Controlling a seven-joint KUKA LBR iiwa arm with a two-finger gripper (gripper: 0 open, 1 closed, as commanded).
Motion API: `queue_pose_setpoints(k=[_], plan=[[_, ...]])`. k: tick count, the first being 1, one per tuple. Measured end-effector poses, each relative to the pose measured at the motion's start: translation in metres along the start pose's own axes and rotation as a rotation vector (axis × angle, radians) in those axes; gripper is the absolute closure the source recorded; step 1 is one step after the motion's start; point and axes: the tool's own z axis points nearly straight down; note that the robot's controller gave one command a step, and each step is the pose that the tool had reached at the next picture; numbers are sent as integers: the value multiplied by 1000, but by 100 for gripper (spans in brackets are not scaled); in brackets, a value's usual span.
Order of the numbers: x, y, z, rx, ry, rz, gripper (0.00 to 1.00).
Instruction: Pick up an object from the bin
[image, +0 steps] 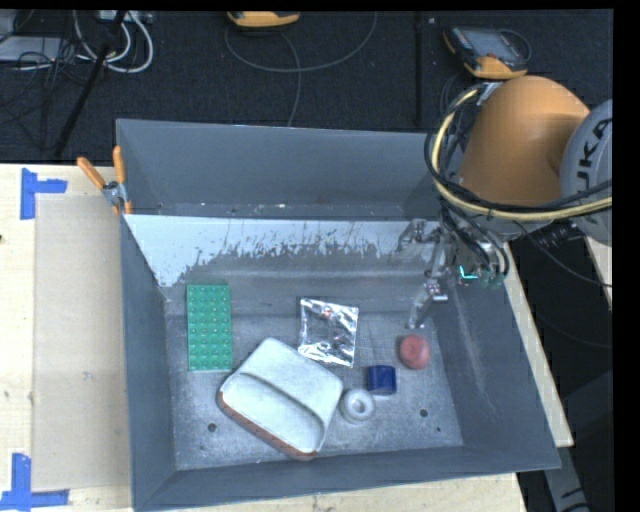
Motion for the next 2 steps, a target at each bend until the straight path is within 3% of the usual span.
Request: queue_pose_setpoints(k=[1,2], plan=[[-12,49,146,0,-13,214,0],[-1,65,130,-1,-7,451,0]])
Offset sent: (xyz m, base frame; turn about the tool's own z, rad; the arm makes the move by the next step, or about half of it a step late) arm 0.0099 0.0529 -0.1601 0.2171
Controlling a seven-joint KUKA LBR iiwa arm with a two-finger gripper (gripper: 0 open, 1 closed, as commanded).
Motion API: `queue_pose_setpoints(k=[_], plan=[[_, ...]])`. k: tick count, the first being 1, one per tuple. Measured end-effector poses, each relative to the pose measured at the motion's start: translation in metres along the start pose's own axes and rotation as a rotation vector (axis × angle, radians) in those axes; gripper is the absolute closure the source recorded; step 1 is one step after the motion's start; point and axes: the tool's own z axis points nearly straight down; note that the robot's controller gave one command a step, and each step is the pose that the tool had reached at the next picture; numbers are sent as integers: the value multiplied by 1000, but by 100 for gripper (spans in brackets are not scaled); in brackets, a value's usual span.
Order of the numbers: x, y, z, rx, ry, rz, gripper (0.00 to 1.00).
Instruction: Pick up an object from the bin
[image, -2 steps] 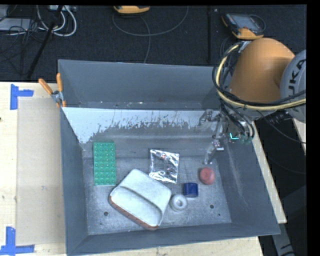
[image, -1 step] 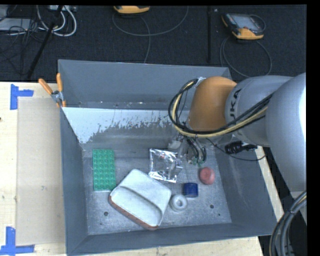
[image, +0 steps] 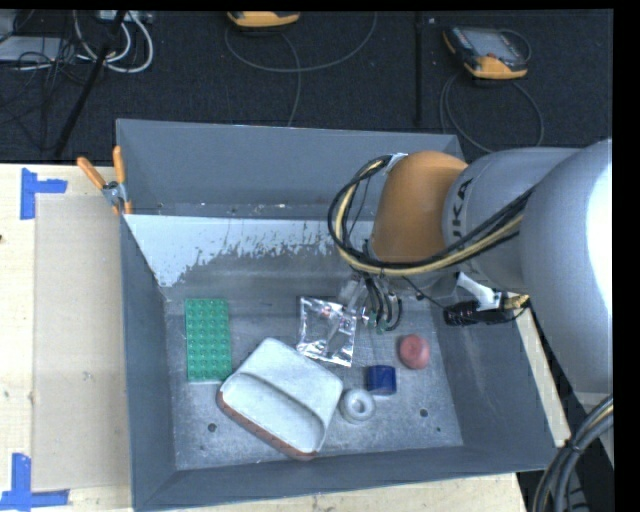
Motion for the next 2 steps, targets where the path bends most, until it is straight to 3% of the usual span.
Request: queue_pose_setpoints(k=[1,2], plan=[[4,-6,-5,0,2,69,0],[6,-7,24,-2,-3,71,0]])
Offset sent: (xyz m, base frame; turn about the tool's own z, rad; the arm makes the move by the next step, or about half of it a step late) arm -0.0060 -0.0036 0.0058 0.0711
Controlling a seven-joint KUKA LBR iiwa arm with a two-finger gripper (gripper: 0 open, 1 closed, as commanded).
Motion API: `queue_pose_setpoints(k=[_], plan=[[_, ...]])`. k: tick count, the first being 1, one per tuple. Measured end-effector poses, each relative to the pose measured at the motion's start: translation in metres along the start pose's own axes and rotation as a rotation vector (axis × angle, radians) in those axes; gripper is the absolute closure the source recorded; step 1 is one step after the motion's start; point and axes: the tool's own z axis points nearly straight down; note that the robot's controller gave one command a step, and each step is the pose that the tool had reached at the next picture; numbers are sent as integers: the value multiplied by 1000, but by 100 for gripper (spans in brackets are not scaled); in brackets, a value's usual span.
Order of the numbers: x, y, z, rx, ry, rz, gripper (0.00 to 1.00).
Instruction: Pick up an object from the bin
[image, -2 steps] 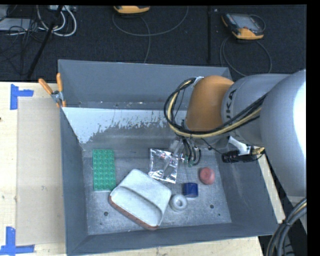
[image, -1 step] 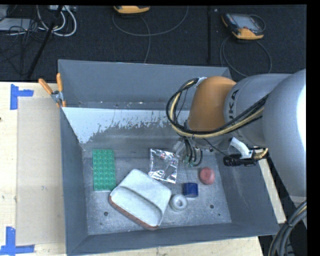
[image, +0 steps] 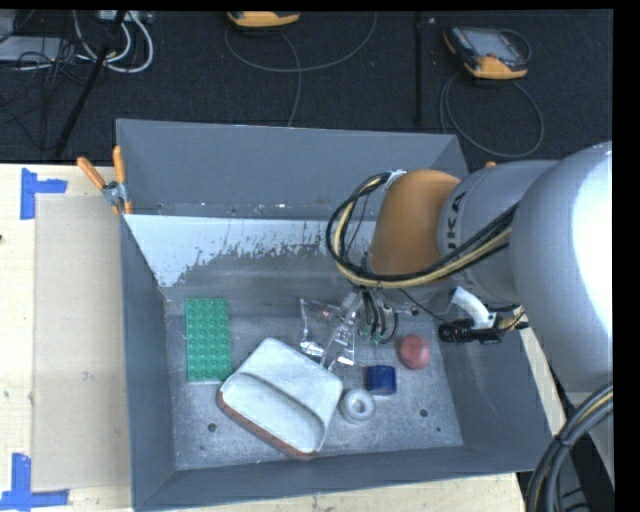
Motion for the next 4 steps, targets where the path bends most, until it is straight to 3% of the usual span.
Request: queue_pose_setpoints(k=[1,2,3,4], plan=[[36,26,-2,-7,-19,33,0],[34,27,-4,-11,-26,33,100],[33,28,-36,0,-1,31,100],[31,28,-98,-1,-2,28,100]])
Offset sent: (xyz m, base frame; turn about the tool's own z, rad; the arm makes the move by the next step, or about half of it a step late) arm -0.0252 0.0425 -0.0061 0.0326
